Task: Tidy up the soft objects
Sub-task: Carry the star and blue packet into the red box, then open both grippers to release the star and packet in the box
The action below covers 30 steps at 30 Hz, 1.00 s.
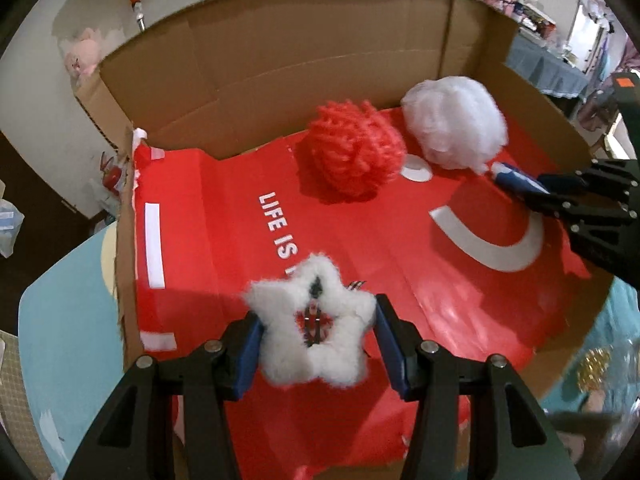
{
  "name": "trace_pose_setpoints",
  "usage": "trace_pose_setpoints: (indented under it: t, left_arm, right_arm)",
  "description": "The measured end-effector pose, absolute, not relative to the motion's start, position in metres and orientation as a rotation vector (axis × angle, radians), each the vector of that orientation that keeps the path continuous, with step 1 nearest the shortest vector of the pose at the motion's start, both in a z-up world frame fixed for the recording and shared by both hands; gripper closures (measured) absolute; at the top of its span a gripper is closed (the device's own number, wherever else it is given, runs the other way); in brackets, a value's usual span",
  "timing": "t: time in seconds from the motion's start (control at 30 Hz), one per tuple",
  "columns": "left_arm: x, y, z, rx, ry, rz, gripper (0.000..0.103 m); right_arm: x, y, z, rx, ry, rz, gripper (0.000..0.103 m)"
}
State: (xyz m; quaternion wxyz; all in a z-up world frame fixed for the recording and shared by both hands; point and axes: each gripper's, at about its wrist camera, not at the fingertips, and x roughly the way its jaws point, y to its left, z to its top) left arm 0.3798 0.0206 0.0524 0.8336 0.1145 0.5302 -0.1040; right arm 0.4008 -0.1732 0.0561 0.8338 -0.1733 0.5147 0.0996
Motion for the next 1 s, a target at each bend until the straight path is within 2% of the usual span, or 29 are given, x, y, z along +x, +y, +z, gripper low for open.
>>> trace_pose_setpoints:
  t: [0.73,1.0]
  left_arm:
    - [0.397,0.032,0.042,0.235,1.129,-0.196,0.046]
    - [0.396,0.028,0.044,0.237,1.123,-0.188,0.039]
  right_arm:
    - [0.414,-0.159,0.049,-0.435,1.070,0.208,0.080]
    - [0.421,-0.162,0.048,-0.450,1.070,0.212,0.079]
